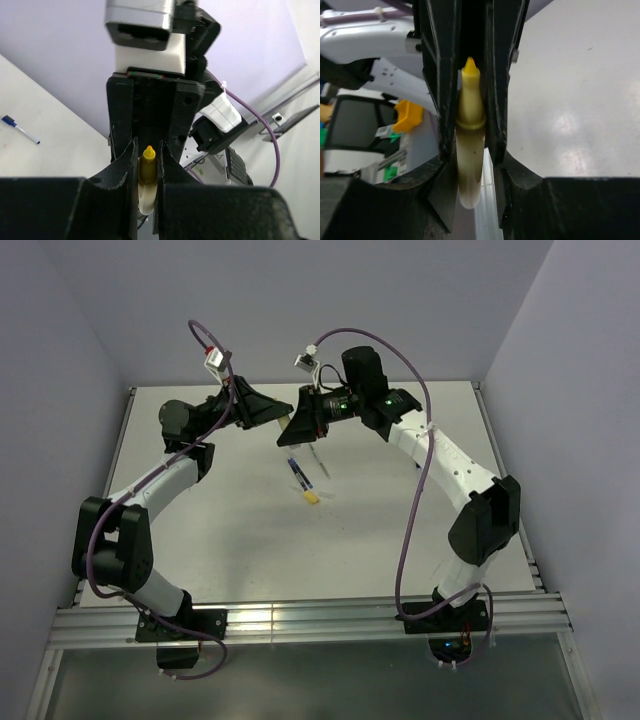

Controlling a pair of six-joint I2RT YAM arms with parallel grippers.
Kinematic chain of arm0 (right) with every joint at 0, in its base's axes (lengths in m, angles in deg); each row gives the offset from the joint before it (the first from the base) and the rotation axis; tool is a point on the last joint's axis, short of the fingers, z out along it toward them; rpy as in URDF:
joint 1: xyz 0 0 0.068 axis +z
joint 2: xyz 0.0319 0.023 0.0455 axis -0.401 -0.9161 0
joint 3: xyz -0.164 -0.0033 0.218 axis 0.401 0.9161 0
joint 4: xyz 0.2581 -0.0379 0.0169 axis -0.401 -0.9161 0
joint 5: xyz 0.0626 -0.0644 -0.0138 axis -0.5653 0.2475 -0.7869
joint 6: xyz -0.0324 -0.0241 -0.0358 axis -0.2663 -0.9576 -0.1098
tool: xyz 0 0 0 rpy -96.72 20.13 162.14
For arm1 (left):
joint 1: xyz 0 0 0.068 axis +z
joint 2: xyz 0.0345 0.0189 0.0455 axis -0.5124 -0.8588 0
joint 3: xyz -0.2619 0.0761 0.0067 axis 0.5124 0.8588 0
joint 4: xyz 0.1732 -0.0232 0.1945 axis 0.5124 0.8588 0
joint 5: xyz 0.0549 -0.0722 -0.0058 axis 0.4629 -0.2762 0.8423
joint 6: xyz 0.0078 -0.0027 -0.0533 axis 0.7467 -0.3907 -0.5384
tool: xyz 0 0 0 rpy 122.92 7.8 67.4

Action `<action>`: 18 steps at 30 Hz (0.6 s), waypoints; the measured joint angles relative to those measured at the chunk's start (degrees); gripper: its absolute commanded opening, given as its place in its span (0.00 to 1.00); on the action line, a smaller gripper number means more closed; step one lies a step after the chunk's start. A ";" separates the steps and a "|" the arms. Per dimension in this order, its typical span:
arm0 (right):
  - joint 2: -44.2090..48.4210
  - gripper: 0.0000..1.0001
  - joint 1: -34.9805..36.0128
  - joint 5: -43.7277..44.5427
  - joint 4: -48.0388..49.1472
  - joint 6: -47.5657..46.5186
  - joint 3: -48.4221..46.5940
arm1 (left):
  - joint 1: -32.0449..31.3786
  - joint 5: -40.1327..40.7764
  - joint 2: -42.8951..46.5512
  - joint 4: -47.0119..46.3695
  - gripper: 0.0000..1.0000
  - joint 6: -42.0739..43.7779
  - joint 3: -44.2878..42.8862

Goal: Insert the pens into the pen caps

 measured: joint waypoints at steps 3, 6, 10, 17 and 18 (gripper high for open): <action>1.90 0.33 -0.11 -3.32 4.04 3.30 3.43 | -0.02 -1.03 -0.04 -4.52 0.00 -1.81 0.00; 4.09 0.31 -0.15 -5.68 9.25 7.80 7.74 | -0.13 -1.20 -0.04 -7.28 0.00 -2.99 0.00; 5.44 0.22 -0.26 -7.08 14.86 12.15 11.56 | -0.15 -1.09 -0.04 -9.07 0.00 -3.87 0.20; 5.53 0.25 -0.85 -7.23 18.36 16.59 11.98 | -0.42 2.36 0.74 -9.33 0.00 -4.33 1.64; 5.53 0.25 -0.92 -7.23 18.71 17.05 12.00 | -0.50 2.93 0.87 -9.33 0.00 -4.37 1.92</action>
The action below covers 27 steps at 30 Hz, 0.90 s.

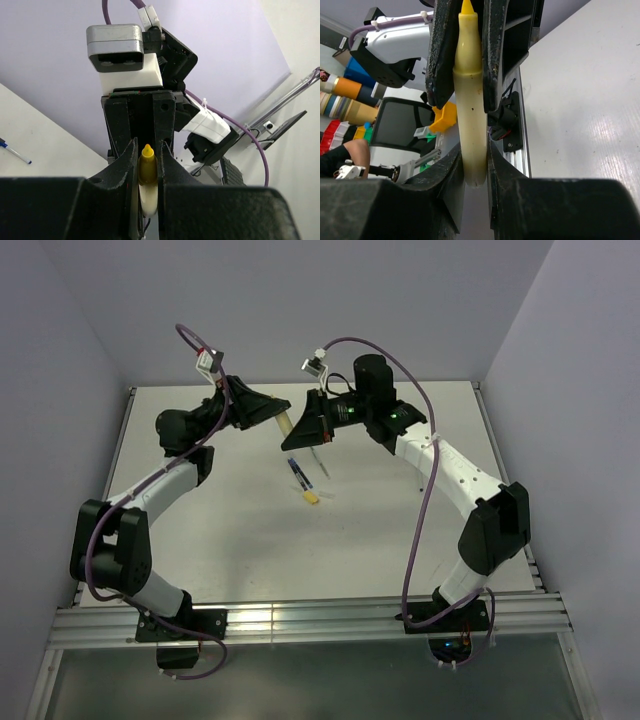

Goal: Insert the pens into the pen caps

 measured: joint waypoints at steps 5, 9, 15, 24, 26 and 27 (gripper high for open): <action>0.00 0.28 -0.26 -0.04 1.88 2.54 0.02 | -0.20 2.67 0.68 -0.20 0.00 -0.15 0.96; 0.00 0.33 -0.57 0.26 4.28 5.14 0.02 | -0.66 3.43 1.33 -0.50 0.00 0.04 1.97; 0.00 0.29 -1.33 1.11 8.70 7.91 0.02 | -2.32 2.97 1.51 -0.46 0.00 0.96 2.97; 0.09 0.49 -1.38 1.09 11.30 9.57 1.29 | -2.32 3.69 1.84 0.31 0.00 2.54 2.99; 0.13 0.48 -1.38 1.07 11.65 9.79 2.38 | -2.27 4.17 2.01 0.79 0.00 2.99 2.99; 0.13 0.47 -1.36 1.09 11.63 9.99 2.93 | -2.23 4.48 2.10 0.92 0.00 3.17 2.99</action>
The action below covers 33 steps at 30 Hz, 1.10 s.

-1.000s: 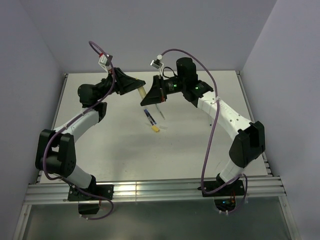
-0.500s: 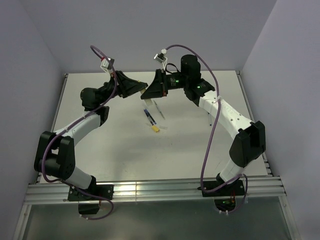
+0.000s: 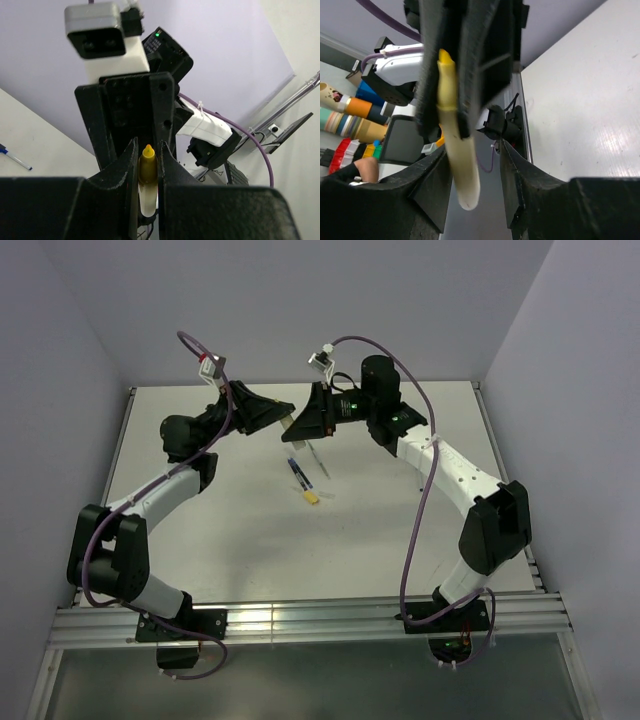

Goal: Insert the pens into the pen caps

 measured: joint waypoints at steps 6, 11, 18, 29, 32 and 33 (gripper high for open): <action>0.37 0.24 0.00 -0.07 1.40 1.03 1.29 | 0.26 0.83 0.24 1.22 0.00 0.92 0.00; 1.05 0.00 0.02 0.02 3.06 1.01 1.46 | 0.26 1.92 0.61 1.70 0.39 0.39 0.00; 1.99 0.00 -0.31 -0.26 3.63 1.64 2.45 | 1.79 1.70 2.56 10.23 0.81 7.65 -0.28; 11.47 0.00 -18.64 6.29 -15.26 -16.44 13.11 | 10.14 -0.24 6.67 60.85 0.78 62.95 -17.00; 11.89 0.00 -22.12 10.19 -26.67 -26.71 12.31 | 6.03 -0.15 4.24 79.62 0.75 88.48 -23.17; 11.80 0.00 -23.12 11.58 -30.56 -30.36 11.82 | 4.31 0.17 2.78 85.31 0.75 96.61 -24.90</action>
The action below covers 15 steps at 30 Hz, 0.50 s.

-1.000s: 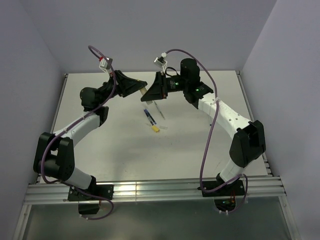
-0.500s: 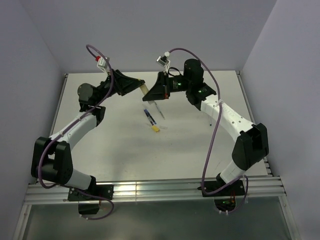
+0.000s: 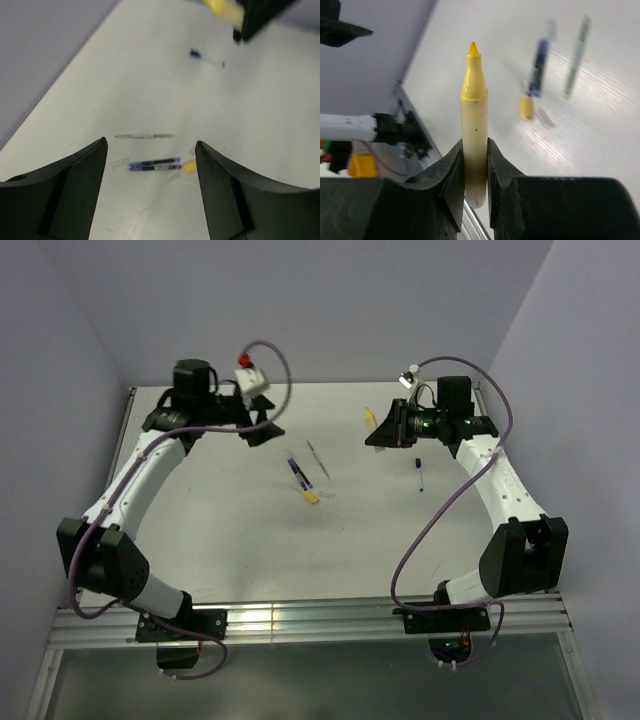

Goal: Insert the pens into the pen caps

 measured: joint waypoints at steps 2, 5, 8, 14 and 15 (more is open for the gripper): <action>-0.33 0.00 -1.42 2.64 -6.84 -5.97 -0.96 | -4.11 1.29 -4.04 10.75 0.73 15.76 -2.89; -0.50 0.00 -3.21 6.43 -14.67 -13.03 -1.38 | -9.92 3.48 -12.28 24.61 0.72 34.84 -5.79; -0.50 0.00 -4.28 9.44 -20.09 -17.62 -1.36 | -14.23 5.90 -21.07 33.90 0.72 48.78 -6.27; -0.50 0.00 -4.98 12.50 -25.66 -22.47 -0.87 | -18.73 11.87 -27.30 39.12 0.70 63.58 -6.01; -0.50 0.00 -4.96 12.63 -25.90 -22.93 -0.59 | -19.37 12.50 -27.45 39.12 0.69 65.00 -6.01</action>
